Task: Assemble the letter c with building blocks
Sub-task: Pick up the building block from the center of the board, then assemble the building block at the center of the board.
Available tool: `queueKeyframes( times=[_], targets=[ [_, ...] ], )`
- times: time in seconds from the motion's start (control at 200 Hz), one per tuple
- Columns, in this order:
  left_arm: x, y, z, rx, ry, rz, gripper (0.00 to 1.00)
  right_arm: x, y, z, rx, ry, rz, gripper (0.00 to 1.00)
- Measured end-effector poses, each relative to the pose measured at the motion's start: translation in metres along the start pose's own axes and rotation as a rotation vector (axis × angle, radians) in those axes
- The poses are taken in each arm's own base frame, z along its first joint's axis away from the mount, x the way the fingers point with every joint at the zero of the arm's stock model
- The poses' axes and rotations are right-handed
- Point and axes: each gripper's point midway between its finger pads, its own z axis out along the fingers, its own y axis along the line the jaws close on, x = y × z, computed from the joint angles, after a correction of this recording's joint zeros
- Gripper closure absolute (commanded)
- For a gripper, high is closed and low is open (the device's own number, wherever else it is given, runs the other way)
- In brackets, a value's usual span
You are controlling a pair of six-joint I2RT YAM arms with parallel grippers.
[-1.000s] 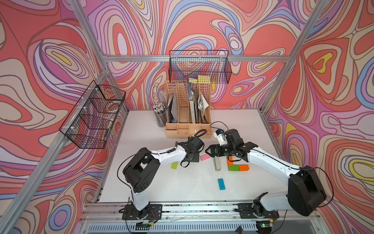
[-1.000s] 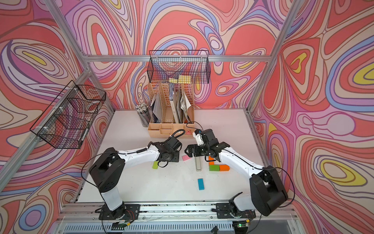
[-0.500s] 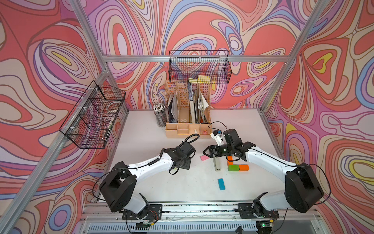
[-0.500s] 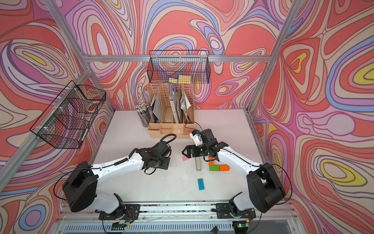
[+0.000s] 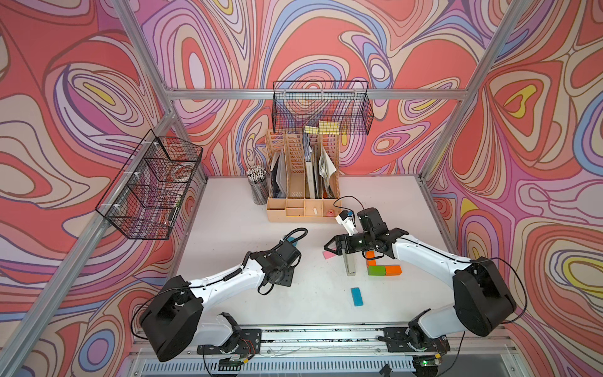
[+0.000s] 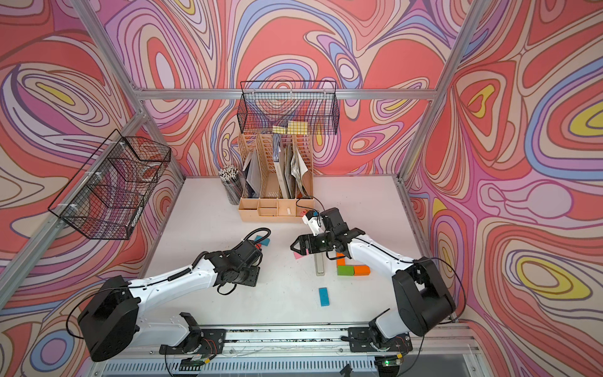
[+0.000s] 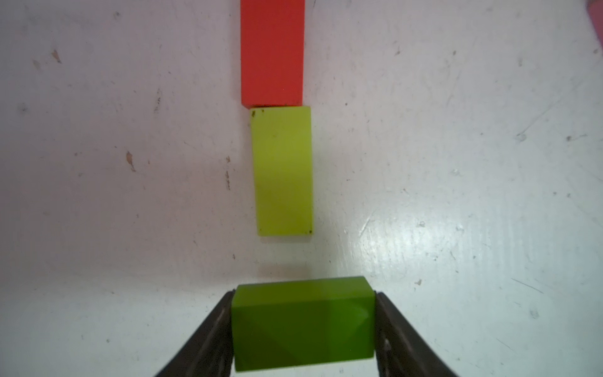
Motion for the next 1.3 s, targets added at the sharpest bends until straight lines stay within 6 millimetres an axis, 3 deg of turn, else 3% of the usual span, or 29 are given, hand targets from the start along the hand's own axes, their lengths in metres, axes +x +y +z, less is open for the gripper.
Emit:
queueKeyframes(
  times=[0.29,1.302],
  targets=[
    [0.009,0.0,0.006,0.024,0.031,-0.032,0.38,0.002,0.0,0.003,-0.01,0.011,0.006,0.13],
    [-0.003,-0.007,0.025,0.06,0.007,-0.063,0.35,0.003,-0.002,0.004,-0.009,0.016,0.009,0.13]
  ],
)
